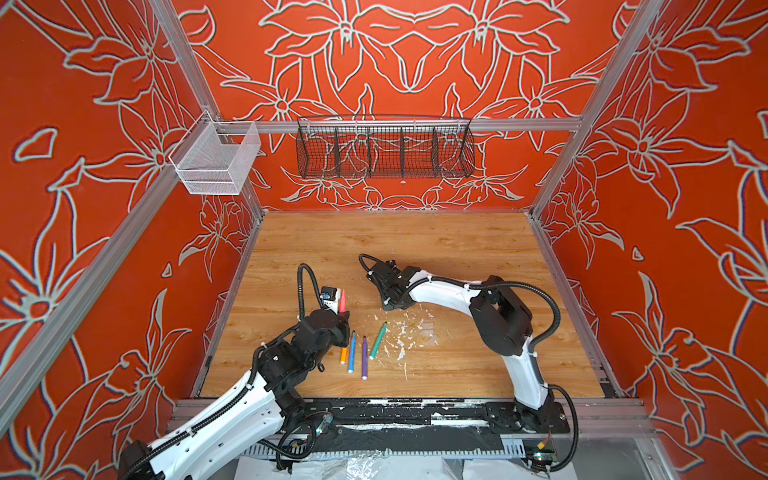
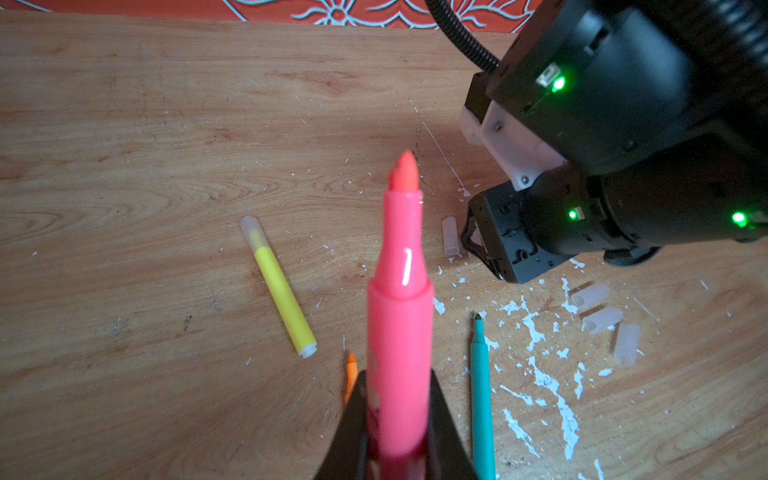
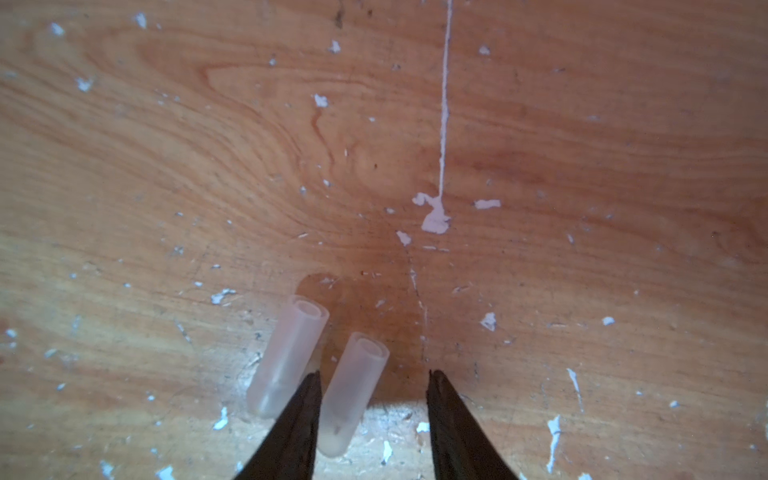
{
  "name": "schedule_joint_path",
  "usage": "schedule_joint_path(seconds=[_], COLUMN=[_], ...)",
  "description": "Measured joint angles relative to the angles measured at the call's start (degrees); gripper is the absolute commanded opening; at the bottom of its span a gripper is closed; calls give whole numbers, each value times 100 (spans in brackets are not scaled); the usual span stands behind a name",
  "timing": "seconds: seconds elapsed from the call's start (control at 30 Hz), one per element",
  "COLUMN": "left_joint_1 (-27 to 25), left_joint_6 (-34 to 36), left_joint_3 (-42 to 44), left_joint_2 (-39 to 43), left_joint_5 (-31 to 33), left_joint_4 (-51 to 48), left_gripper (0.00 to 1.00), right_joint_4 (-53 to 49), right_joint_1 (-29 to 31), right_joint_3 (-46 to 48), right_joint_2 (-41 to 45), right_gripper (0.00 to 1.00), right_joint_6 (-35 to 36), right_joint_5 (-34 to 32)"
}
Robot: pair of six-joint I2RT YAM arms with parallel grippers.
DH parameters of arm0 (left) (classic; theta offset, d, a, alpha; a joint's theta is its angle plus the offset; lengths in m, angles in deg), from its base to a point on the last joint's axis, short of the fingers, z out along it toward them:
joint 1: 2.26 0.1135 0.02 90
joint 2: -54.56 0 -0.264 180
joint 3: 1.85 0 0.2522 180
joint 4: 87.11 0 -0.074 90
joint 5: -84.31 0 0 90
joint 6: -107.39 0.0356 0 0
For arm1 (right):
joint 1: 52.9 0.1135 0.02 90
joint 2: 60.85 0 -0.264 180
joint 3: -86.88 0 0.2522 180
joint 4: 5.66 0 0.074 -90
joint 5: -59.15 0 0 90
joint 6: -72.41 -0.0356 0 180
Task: Insert the pens into the pen caps
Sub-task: 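Lower the right gripper around an upright translucent pen cap and close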
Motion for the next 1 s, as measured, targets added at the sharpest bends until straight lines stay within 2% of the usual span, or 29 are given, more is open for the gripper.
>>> schedule_joint_path(seconds=[0.4, 0.67, 1.0], left_joint_1=[-2, -2, -2], left_joint_6=[0, 0, 0], left_joint_3=[0, 0, 0], left_joint_2=[11, 74, 103], left_joint_5=[0, 0, -2], left_joint_4=[0, 0, 0], left_gripper=[0, 0, 0], right_joint_4=[44, 249, 433], right_joint_1=[0, -39, -94], right_joint_3=[66, 103, 101], right_joint_2=[4, -4, -37], right_gripper=[40, 28, 28], right_joint_6=[-33, -72, -76], right_joint_5=[-11, 120, 251])
